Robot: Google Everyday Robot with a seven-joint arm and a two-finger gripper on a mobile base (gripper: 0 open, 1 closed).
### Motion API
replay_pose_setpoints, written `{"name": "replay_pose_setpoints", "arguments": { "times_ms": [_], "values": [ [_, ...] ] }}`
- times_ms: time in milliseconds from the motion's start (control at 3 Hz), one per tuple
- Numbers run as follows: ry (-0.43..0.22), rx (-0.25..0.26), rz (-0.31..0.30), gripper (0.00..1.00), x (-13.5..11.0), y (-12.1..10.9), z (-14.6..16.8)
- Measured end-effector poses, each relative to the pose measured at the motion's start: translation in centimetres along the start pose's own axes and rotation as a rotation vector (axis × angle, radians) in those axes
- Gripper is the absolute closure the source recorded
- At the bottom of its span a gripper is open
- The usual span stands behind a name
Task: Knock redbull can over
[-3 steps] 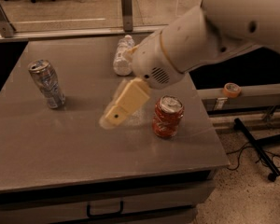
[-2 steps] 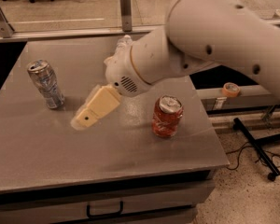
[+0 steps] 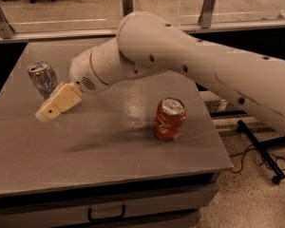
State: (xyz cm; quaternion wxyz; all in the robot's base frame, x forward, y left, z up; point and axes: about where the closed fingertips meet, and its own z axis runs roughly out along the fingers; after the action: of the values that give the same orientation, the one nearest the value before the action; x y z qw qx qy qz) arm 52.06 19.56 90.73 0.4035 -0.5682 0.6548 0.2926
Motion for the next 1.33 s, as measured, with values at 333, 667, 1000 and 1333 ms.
{"name": "replay_pose_setpoints", "arguments": {
  "times_ms": [333, 667, 1000, 1333],
  "values": [
    [-0.054, -0.057, -0.008, 0.00, 0.3, -0.5, 4.0],
    [-0.136, -0.091, 0.003, 0.00, 1.3, -1.2, 6.7],
    [-0.237, -0.117, 0.008, 0.18, 2.3, -2.1, 8.0],
    [-0.296, -0.138, 0.002, 0.39, 3.2, -2.7, 8.1]
  ]
}}
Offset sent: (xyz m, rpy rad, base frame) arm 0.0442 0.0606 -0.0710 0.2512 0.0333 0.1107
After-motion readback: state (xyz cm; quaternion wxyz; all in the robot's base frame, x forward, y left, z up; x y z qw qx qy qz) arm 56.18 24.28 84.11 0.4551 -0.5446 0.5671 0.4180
